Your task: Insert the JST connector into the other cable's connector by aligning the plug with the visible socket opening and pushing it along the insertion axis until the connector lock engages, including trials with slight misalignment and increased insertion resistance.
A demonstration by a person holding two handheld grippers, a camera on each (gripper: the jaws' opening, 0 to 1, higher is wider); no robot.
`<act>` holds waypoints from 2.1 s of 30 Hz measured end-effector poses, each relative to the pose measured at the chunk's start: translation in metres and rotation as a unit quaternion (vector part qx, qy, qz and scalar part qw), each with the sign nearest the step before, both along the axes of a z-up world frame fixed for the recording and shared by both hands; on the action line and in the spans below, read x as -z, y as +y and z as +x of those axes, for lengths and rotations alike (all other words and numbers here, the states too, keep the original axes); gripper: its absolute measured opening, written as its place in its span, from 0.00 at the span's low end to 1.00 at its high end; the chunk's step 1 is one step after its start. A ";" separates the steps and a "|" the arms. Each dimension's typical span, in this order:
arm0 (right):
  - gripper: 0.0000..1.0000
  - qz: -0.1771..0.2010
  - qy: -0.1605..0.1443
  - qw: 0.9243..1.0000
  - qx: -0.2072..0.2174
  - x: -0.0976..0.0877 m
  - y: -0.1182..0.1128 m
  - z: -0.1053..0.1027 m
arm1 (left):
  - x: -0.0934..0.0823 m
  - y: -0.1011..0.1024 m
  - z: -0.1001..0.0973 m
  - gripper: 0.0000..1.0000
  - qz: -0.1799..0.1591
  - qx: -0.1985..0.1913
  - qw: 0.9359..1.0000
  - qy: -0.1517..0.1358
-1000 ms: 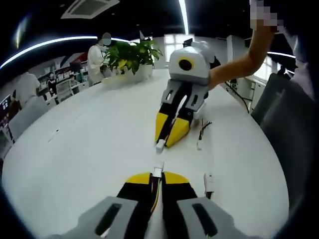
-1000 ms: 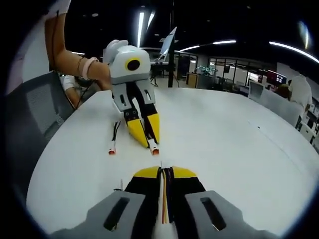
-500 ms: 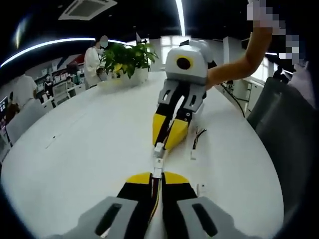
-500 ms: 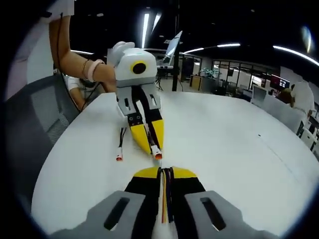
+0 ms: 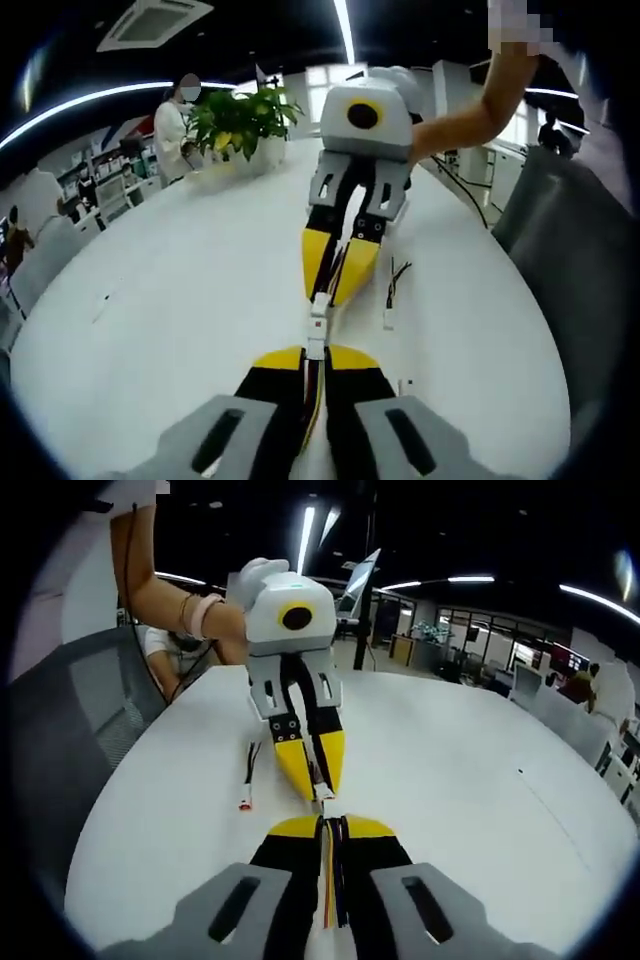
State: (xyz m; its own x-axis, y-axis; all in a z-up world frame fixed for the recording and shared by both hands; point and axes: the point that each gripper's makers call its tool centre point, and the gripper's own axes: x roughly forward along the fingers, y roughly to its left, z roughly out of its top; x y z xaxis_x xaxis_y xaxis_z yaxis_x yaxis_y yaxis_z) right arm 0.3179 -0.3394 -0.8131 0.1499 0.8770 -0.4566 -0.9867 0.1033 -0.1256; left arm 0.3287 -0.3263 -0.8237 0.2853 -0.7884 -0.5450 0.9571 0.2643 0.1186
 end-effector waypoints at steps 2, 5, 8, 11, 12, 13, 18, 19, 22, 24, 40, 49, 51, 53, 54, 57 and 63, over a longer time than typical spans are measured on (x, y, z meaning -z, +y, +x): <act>0.04 -0.007 -0.004 1.000 -0.003 0.001 0.000 -0.001 | 0.001 0.000 0.000 0.00 0.004 0.004 1.000 -0.001; 0.04 -0.009 -0.001 1.000 -0.007 0.002 0.000 -0.002 | 0.002 -0.002 -0.001 0.00 0.005 0.005 1.000 0.000; 0.04 -0.017 -0.007 1.000 -0.014 0.004 0.001 -0.004 | 0.004 -0.002 -0.001 0.00 0.009 0.007 1.000 0.002; 0.04 -0.023 -0.010 0.999 -0.020 0.006 0.001 -0.004 | 0.005 -0.002 -0.001 0.00 0.016 0.008 1.000 0.006; 0.04 -0.024 -0.011 0.999 -0.022 0.007 0.001 -0.004 | 0.006 -0.002 -0.001 0.00 0.021 0.016 1.000 0.002; 0.04 -0.025 -0.012 0.999 -0.024 0.007 0.001 -0.005 | 0.006 -0.002 -0.001 0.00 0.022 0.015 1.000 0.003; 0.04 -0.033 -0.018 0.999 -0.034 0.007 0.001 -0.007 | 0.005 -0.002 -0.001 0.00 0.025 0.012 1.000 0.013; 0.04 -0.034 -0.019 0.999 -0.036 0.006 0.002 -0.008 | 0.005 -0.003 -0.001 0.00 0.026 0.011 0.999 0.015; 0.04 -0.042 -0.024 0.998 -0.043 0.008 0.002 -0.009 | 0.003 -0.004 -0.002 0.00 0.026 0.011 0.999 0.018; 0.04 -0.043 -0.024 0.998 -0.045 0.008 0.002 -0.010 | 0.002 -0.004 -0.002 0.00 0.028 0.013 0.999 0.019; 0.03 -0.065 -0.019 0.997 -0.048 0.017 -0.002 -0.004 | 0.013 0.002 0.020 0.00 0.046 0.034 0.998 0.005; 0.03 -0.080 -0.019 0.995 -0.058 0.024 -0.003 -0.004 | 0.013 -0.002 0.006 0.00 0.053 0.043 0.998 0.009; 0.03 -0.084 -0.019 0.994 -0.059 0.026 -0.004 -0.004 | 0.013 -0.003 0.003 0.00 0.052 0.042 0.998 0.012; 0.03 -0.087 -0.022 0.994 -0.062 0.027 -0.003 -0.005 | 0.009 -0.008 0.001 0.00 0.035 0.039 0.998 0.021; 0.03 -0.076 -0.015 0.995 -0.063 0.024 0.000 -0.006 | 0.009 -0.009 0.002 0.00 0.039 0.042 0.998 0.020; 0.03 -0.086 -0.022 0.994 -0.062 0.027 -0.001 -0.005 | 0.010 -0.010 -0.001 0.00 0.044 0.043 0.998 0.014; 0.03 -0.081 -0.021 0.995 -0.056 0.025 -0.002 -0.004 | 0.009 -0.011 0.003 0.00 0.038 0.045 0.998 0.008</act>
